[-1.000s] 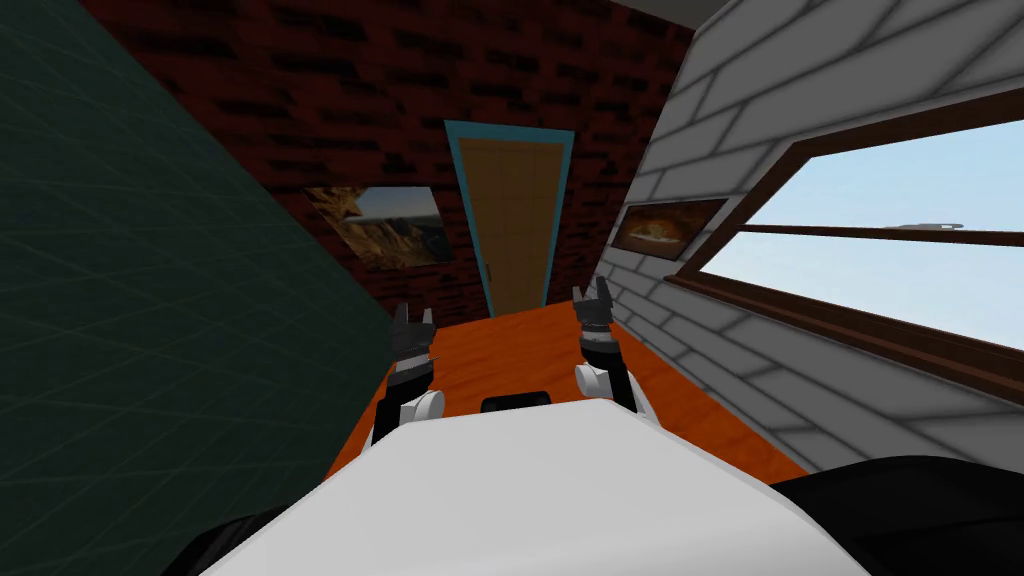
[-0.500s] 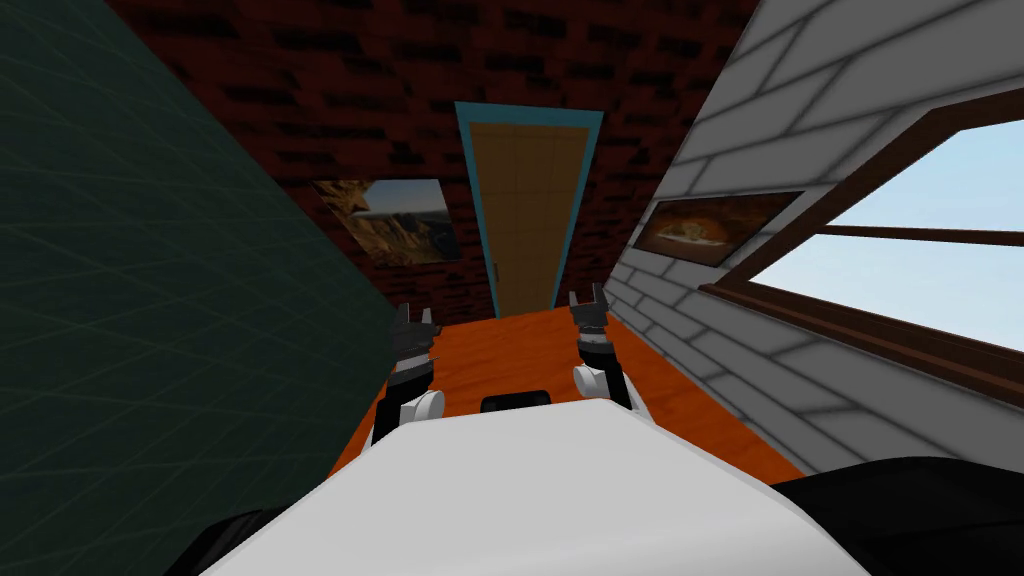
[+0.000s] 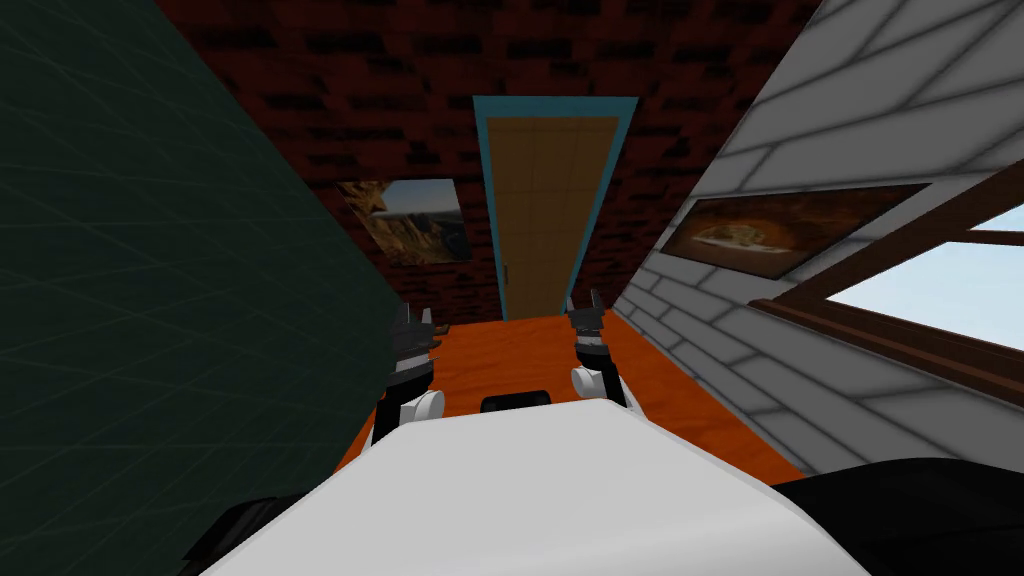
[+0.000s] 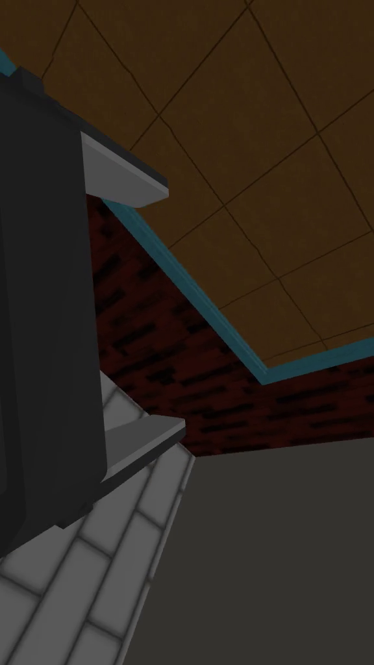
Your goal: Pull the door open
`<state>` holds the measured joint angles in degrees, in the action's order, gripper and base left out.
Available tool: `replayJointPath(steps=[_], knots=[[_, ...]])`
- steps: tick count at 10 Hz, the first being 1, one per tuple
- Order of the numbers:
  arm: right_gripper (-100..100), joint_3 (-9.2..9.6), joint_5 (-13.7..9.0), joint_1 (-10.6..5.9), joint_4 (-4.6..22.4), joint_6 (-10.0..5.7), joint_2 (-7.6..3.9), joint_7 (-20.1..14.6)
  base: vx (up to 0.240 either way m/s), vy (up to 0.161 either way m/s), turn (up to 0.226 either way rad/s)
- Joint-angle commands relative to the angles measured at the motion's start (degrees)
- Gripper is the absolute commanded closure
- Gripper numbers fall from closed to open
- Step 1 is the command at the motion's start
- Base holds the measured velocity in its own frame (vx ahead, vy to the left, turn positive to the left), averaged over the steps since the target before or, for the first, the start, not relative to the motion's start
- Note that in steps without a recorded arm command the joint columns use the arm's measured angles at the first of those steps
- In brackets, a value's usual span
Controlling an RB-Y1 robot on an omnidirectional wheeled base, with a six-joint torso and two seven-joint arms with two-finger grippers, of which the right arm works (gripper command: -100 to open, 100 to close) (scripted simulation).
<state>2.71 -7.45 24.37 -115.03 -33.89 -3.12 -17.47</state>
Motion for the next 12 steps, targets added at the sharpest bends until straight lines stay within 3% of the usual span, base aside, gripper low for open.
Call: replayJointPath(steps=[1, 12], knots=[[-100, 0.07, -1.5, -0.2, 1.7, -0.81, -0.47, -1.4, 0.098, 0.017, 0.137], [-100, 1.06, -12.2, -2.12, 13.6, -5.13, -2.77, -10.8, 0.105, 0.018, 0.139]])
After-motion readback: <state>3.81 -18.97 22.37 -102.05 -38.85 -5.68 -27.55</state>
